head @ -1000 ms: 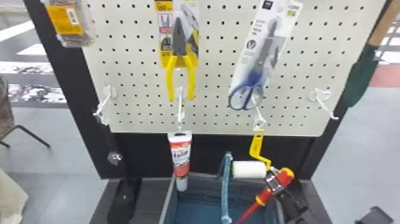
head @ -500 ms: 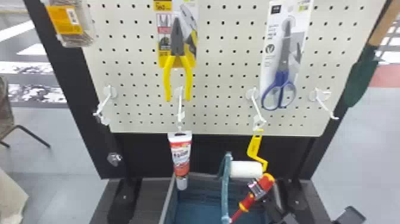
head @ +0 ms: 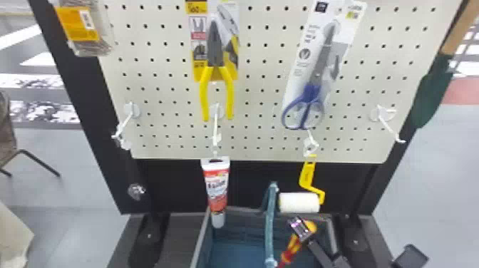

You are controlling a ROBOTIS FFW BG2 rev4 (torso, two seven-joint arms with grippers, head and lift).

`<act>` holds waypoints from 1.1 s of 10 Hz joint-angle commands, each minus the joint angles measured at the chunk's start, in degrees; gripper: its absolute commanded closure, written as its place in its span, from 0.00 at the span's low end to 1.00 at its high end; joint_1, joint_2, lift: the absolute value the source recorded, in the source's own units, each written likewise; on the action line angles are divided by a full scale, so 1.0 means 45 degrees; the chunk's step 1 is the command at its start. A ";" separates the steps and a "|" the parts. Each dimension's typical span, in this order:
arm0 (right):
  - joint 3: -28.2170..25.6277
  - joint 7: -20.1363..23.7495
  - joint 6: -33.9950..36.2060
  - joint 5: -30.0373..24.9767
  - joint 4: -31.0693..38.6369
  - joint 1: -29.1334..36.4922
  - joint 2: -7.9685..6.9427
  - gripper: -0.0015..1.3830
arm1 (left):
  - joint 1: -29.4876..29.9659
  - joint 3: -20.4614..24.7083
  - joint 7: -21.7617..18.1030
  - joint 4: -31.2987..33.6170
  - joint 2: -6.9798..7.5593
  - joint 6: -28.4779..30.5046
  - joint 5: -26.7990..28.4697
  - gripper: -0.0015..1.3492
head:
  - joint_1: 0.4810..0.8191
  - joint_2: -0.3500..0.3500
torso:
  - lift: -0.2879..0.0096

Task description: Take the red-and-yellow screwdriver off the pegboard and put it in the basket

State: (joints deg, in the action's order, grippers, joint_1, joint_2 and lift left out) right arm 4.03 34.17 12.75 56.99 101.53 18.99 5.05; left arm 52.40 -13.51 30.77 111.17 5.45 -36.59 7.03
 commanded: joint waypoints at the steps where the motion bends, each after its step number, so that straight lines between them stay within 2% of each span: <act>1: 0.0099 0.0123 -0.0001 -0.0106 -0.0170 -0.0248 0.0168 0.54 | -0.0017 -0.0005 0.0019 0.0000 -0.0001 0.0006 0.0000 0.10 | 0.20 0.50 | 0.63; 2: 0.0099 0.0142 -0.0001 -0.0145 -0.0138 -0.0275 0.0148 0.52 | -0.0017 -0.0005 -0.0001 0.0000 -0.0001 0.0006 0.0000 0.10 | 0.20 0.50 | 0.63; 3: 0.0099 0.0162 -0.0001 -0.0165 -0.0138 -0.0275 0.0168 0.45 | -0.0017 -0.0005 -0.0001 0.0000 -0.0001 -0.0013 0.0000 0.10 | 0.20 0.50 | 0.63; 11: 0.0080 0.0240 -0.0001 -0.0126 -0.0107 -0.0303 0.0207 0.44 | 0.0010 -0.0005 0.0019 0.0000 -0.0040 -0.0013 0.0020 0.10 | 0.20 0.50 | 0.63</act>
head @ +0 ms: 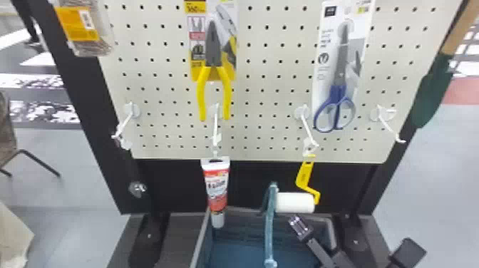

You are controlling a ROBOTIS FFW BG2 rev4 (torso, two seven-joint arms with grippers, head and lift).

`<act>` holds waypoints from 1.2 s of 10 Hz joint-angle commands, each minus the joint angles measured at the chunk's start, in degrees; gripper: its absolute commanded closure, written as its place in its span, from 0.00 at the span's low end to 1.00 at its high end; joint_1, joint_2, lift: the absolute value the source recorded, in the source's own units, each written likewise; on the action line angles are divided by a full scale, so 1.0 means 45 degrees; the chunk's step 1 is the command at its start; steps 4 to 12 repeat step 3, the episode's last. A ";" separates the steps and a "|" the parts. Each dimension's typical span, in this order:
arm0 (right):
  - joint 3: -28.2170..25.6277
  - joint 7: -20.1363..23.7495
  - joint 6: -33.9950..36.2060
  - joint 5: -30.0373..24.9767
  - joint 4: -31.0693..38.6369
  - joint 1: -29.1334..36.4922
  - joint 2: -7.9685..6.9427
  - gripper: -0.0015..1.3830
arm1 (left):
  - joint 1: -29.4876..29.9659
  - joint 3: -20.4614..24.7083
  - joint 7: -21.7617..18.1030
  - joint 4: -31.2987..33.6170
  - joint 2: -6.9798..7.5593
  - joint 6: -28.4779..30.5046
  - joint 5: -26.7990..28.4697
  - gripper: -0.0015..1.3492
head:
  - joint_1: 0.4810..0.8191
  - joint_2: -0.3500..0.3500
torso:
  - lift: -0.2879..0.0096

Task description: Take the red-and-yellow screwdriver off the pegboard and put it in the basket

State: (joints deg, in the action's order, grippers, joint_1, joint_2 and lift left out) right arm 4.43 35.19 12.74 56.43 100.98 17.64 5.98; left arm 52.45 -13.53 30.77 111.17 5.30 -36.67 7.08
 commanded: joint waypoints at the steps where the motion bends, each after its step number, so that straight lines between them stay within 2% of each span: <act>1: 0.0011 0.0011 0.0000 0.0000 0.0045 -0.0002 0.0019 0.44 | 0.0000 0.0000 -0.0001 0.0000 -0.0006 0.0004 0.0008 0.10 | 0.20 0.50 | 0.63; 12: -0.0009 0.0031 0.0000 -0.0039 0.0077 -0.0002 0.0058 0.44 | -0.0028 0.0000 -0.0001 0.0000 -0.0006 -0.0016 0.0008 0.10 | 0.20 0.50 | 0.63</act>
